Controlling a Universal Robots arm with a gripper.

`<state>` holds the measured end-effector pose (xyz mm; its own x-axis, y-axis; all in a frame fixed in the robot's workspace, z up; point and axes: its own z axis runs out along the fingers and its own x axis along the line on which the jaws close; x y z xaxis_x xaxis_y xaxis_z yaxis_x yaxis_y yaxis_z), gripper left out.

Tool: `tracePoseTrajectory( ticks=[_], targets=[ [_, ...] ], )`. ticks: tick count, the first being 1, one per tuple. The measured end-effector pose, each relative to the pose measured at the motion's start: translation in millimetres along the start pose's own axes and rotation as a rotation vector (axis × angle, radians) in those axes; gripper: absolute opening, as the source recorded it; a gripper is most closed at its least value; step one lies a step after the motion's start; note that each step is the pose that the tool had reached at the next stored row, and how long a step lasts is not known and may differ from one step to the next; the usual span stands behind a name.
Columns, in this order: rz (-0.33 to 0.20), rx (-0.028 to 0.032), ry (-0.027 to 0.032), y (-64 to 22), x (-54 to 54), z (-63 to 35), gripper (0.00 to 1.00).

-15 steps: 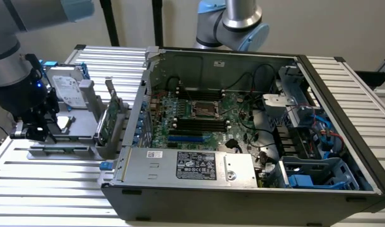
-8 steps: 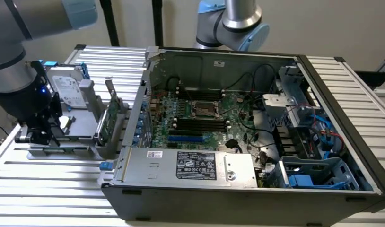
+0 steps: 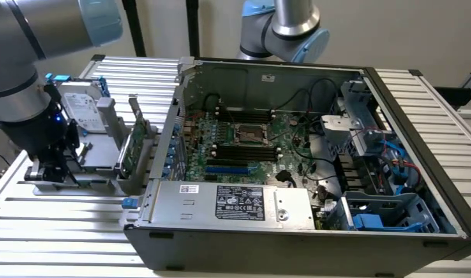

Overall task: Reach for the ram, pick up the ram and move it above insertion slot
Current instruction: 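Pick up the ram and move it above insertion slot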

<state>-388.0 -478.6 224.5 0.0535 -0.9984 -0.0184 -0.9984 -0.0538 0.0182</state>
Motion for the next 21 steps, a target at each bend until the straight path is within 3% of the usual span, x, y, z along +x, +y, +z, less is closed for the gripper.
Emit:
tracePoseTrajectory(
  ticks=[13, 21],
  targets=[
    [0.0, -0.0001, 0.0, 0.7, -7.2, 23.5, 0.36],
    [0.0, -0.0001, -0.0001, 5.5, -7.5, 29.8, 0.36]
  ],
)
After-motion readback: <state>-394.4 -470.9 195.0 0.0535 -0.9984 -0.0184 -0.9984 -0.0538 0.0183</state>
